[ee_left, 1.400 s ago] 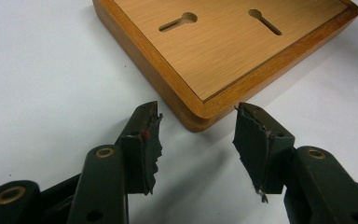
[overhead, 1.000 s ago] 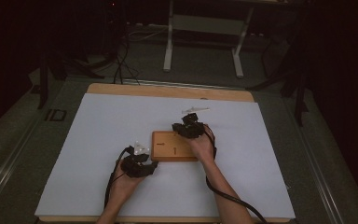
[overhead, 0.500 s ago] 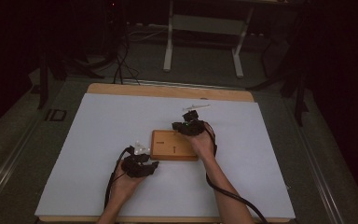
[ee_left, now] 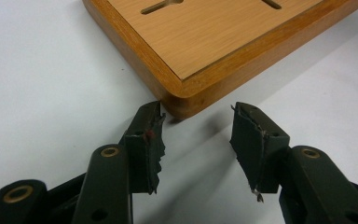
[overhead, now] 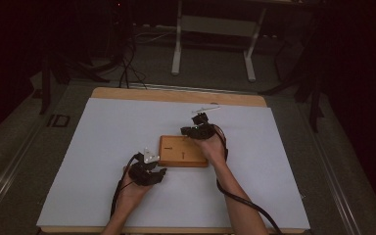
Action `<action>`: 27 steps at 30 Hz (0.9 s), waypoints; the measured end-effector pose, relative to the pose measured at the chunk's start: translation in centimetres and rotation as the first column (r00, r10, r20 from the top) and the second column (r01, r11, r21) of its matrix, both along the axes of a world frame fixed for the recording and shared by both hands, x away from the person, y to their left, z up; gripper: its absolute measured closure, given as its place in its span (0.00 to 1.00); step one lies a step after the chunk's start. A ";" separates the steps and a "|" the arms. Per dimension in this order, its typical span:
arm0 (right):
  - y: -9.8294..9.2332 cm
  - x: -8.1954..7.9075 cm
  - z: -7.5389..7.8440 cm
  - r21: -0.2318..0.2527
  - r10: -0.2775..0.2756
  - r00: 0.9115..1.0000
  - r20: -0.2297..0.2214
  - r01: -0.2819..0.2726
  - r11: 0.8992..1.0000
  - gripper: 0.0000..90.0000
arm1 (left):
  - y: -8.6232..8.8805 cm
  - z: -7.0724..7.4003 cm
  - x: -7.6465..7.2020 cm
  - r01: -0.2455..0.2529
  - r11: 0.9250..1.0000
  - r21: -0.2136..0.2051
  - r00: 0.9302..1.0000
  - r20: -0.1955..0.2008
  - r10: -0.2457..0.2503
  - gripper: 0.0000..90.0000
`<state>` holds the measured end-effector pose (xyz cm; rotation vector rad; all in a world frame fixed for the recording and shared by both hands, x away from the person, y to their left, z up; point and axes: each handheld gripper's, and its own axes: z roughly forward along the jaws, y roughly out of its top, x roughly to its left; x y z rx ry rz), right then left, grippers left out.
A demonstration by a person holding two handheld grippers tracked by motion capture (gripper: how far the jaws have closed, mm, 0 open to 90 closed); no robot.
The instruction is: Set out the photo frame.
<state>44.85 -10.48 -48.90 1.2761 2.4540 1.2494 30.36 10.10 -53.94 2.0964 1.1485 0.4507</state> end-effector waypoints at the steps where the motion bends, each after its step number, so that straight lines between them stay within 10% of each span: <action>1: 0.0 0.1 0.0 -0.002 -0.001 1.000 -0.003 0.001 1.000 0.94 | 0.0 0.0 0.0 -0.001 1.000 0.008 1.000 0.005 0.001 0.59; 27: 0.1 2.0 0.3 0.000 -0.003 0.998 -0.064 0.003 1.000 0.94 | -0.3 -0.6 2.2 -0.015 0.998 0.062 0.992 0.123 0.007 0.45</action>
